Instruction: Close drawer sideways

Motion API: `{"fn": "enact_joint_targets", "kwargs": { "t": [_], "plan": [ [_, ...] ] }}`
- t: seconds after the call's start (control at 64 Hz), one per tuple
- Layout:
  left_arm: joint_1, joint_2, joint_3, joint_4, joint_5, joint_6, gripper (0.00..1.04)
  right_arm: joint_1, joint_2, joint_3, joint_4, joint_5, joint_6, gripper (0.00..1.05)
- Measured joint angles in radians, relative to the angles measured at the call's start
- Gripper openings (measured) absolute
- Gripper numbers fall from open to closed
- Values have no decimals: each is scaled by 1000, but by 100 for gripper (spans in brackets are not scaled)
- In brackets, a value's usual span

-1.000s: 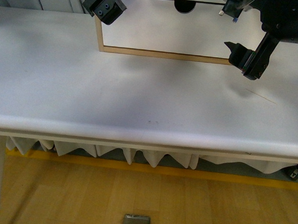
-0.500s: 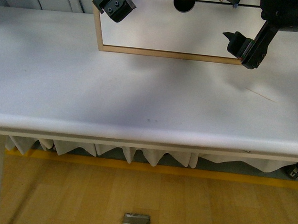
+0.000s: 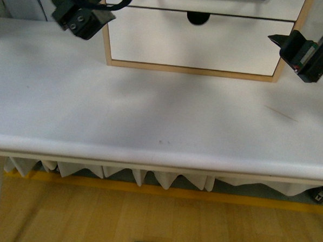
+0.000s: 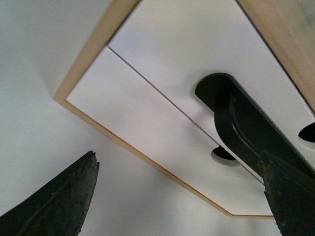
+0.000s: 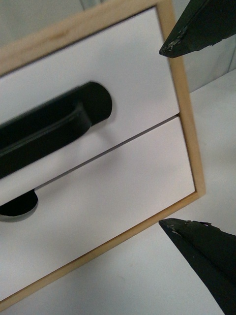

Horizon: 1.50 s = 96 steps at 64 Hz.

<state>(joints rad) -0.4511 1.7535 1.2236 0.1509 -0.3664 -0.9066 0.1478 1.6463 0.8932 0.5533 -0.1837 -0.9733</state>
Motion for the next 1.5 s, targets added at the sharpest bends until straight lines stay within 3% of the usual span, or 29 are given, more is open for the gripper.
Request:
{"fn": "enact_joint_targets", "kwargs": {
  "t": [0.391, 0.578, 0.703, 0.781, 0.938, 1.0, 1.109, 1.391, 1.5],
  "plan": [
    [22, -475, -443, 78, -95, 237, 99, -90, -504, -339, -105, 51, 191, 96],
    [23, -785, -686, 62, -140, 332, 99, -151, -851, -521, -270, 75, 338, 96],
    [-8, -1007, -824, -50, -203, 367, 99, -179, -1072, -603, -409, 85, 406, 96],
    [-17, -1067, -858, -76, -214, 375, 99, -189, -1201, -639, -500, 89, 436, 96],
    [-16, -1078, -863, -65, -202, 404, 98, -189, -1246, -649, -503, 100, 475, 95],
    [31, -1118, -949, 131, -59, 565, 84, -163, -1263, -694, -401, 169, 621, 84],
    [120, -1205, -1029, 201, 47, 799, 61, -152, -1315, -746, -369, 179, 869, 59],
    [270, -1350, -1123, 152, 193, 888, 5, -152, -1396, -813, -382, 180, 955, 3],
    [309, -1395, -1145, 127, 230, 893, 4, -151, -1422, -826, -393, 180, 957, 1]
  ]
}}
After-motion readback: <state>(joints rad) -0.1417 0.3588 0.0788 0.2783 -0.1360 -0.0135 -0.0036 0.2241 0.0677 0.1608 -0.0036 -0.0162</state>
